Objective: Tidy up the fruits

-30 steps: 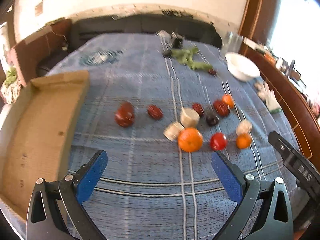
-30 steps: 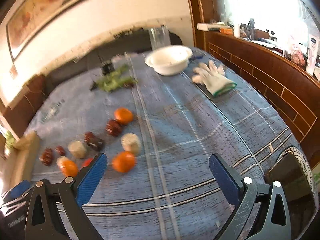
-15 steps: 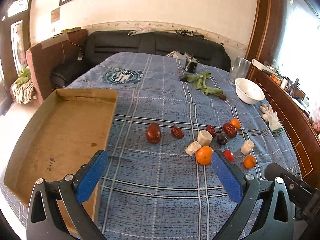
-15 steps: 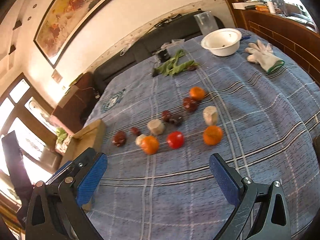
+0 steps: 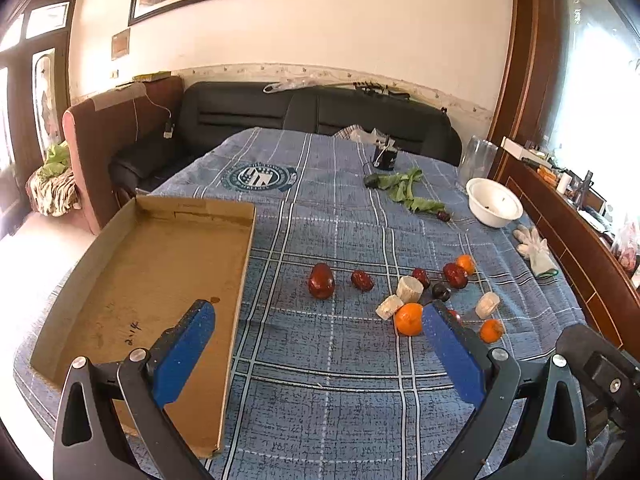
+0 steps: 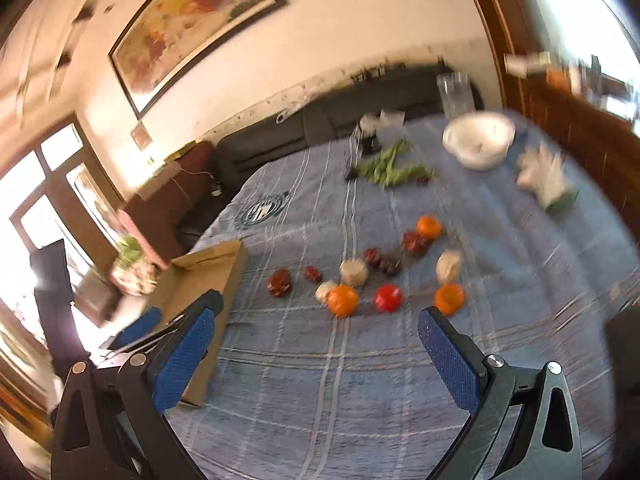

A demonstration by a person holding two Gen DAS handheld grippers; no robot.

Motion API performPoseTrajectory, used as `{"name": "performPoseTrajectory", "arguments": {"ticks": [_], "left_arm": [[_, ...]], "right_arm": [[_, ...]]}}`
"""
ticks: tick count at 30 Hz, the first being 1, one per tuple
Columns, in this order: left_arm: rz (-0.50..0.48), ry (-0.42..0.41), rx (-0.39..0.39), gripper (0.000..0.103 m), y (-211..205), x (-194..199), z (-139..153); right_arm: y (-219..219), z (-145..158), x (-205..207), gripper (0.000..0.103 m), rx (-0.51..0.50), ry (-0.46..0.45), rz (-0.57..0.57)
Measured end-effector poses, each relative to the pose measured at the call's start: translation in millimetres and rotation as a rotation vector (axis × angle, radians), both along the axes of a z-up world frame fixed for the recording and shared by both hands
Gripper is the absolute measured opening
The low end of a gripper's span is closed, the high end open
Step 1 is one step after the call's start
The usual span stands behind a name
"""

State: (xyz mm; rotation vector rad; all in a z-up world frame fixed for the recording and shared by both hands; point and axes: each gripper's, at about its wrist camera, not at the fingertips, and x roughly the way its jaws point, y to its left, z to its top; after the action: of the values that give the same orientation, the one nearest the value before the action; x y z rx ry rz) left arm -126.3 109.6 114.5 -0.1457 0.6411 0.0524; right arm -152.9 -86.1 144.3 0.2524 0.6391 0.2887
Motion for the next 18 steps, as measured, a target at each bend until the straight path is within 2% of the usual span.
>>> {"name": "performPoseTrajectory", "arguments": {"ticks": [9,18], "left_arm": [[-0.02,-0.072,0.005,0.103,-2,-23,22],[-0.045,-0.14,0.027,0.103,-6,-43,45]], "right_arm": [[14,31,-30,0.103,-0.268,-0.17,-0.148],[10,49,-39,0.103,-0.341,-0.213,-0.187]]}}
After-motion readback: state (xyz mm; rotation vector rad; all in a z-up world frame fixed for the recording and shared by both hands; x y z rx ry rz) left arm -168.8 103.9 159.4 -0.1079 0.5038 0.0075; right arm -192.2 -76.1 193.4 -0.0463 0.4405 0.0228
